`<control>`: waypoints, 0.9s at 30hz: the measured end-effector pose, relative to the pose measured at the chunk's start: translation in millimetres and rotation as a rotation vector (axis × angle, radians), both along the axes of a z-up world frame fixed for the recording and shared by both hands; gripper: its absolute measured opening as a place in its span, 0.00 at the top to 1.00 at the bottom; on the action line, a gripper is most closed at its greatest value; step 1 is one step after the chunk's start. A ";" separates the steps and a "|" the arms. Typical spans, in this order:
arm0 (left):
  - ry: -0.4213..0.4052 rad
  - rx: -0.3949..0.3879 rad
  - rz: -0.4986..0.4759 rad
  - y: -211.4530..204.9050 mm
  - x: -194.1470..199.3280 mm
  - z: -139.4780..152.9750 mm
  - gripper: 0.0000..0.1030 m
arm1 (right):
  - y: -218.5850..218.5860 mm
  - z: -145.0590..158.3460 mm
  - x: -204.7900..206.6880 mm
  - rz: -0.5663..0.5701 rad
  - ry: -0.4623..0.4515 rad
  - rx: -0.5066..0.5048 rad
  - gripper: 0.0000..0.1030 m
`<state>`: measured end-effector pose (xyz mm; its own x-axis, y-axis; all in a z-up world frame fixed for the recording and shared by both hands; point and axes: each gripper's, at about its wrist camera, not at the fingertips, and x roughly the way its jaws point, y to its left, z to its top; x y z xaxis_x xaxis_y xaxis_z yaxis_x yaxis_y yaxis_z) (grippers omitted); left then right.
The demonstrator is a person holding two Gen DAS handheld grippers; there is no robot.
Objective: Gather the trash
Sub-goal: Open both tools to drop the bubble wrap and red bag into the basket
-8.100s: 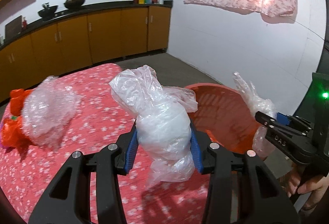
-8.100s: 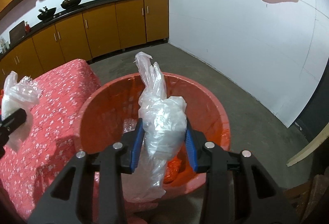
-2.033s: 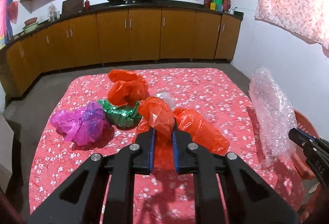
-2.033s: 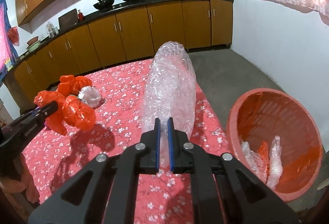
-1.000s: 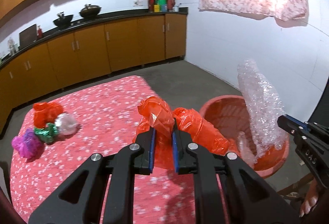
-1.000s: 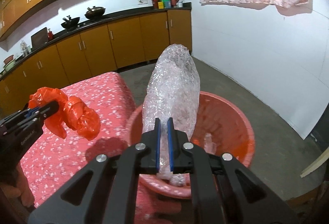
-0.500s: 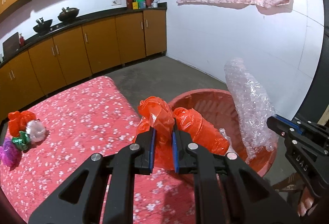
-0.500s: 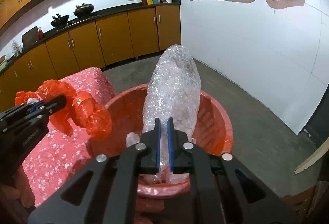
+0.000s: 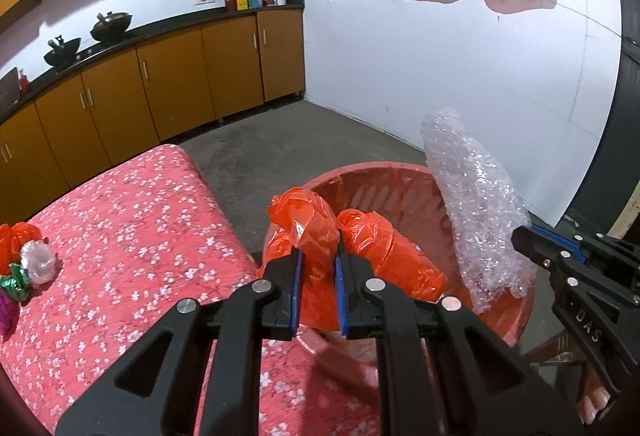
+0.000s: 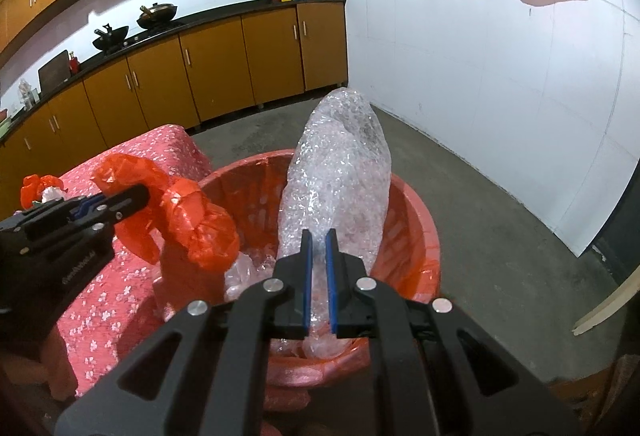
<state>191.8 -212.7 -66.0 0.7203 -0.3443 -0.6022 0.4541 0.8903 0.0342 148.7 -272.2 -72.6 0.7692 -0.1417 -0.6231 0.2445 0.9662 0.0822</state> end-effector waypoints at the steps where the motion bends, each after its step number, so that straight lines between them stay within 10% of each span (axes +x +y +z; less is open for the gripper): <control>1: 0.001 0.001 -0.005 -2.2 0.2 -1.1 0.87 | -1.0 -0.5 0.7 0.002 -0.001 0.002 0.92; 11: 0.030 0.011 -0.045 -19.5 9.9 -10.5 0.85 | -11.1 -10.7 2.0 0.010 -0.006 0.016 0.89; 27: 0.001 -0.024 0.053 31.9 6.9 -4.1 0.48 | -10.9 -7.1 -7.9 -0.012 -0.038 0.008 0.61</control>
